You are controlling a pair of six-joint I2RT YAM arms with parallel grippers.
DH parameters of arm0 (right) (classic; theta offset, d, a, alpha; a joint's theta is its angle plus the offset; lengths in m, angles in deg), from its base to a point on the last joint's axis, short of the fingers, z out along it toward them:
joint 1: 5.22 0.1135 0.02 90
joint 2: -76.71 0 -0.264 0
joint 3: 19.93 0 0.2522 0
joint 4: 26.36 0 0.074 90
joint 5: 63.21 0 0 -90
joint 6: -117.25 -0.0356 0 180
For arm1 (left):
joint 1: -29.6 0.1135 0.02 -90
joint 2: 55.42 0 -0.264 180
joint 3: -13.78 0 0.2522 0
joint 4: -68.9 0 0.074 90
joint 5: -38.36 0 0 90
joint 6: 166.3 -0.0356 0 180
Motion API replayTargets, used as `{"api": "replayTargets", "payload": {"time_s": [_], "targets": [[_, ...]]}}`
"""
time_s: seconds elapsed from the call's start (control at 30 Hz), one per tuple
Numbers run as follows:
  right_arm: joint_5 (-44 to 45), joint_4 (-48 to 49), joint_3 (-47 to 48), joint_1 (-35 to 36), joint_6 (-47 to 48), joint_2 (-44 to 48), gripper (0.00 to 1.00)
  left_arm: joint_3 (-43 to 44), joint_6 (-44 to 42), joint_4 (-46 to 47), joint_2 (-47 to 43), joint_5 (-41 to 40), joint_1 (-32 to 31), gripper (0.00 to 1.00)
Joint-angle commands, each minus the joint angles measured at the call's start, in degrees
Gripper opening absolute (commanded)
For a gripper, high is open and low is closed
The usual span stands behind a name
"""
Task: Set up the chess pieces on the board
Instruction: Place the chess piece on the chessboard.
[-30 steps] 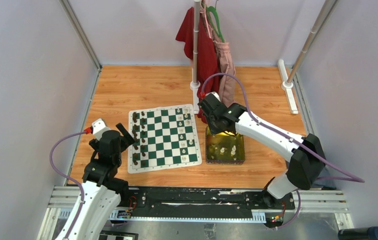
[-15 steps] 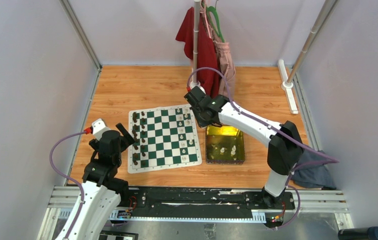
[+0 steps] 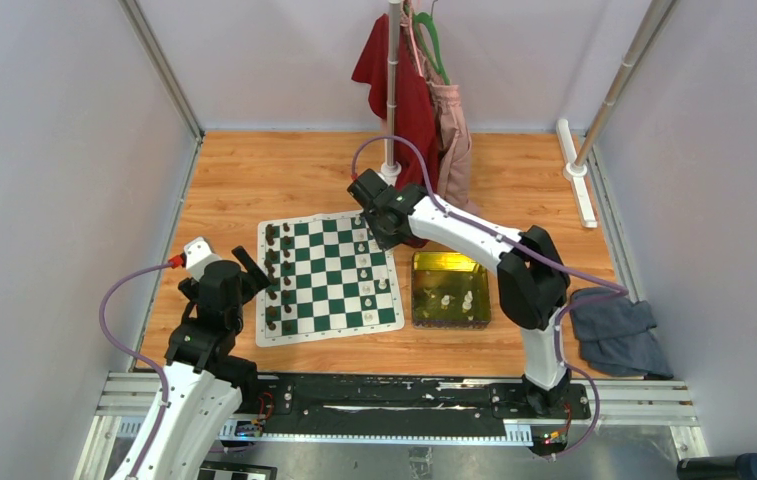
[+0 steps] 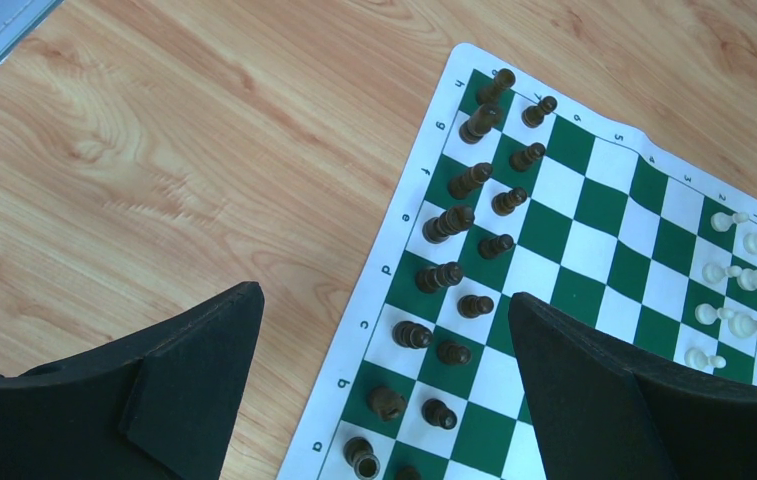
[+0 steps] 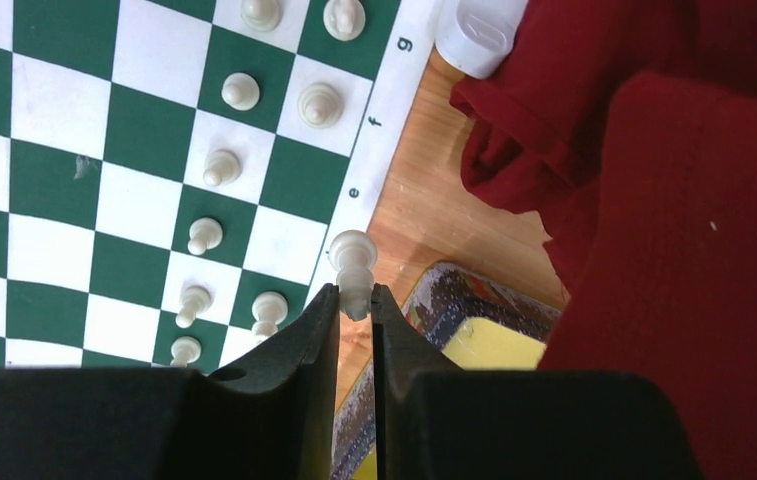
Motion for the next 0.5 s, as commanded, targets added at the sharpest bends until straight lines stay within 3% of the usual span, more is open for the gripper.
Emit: {"api": "replayTargets", "payload": {"time_s": [0.0,0.47], "targets": [[-1.2,-1.6,3.4,0.7,1.3,-3.3,0.0,-0.8,-0.2,1.2,0.2,-0.8,-0.5,1.0],[-2.5,-1.6,7.9,0.8,2.0,-8.5,0.0,-0.7,-0.6,1.4,0.9,-0.3,-0.5,1.0]]}}
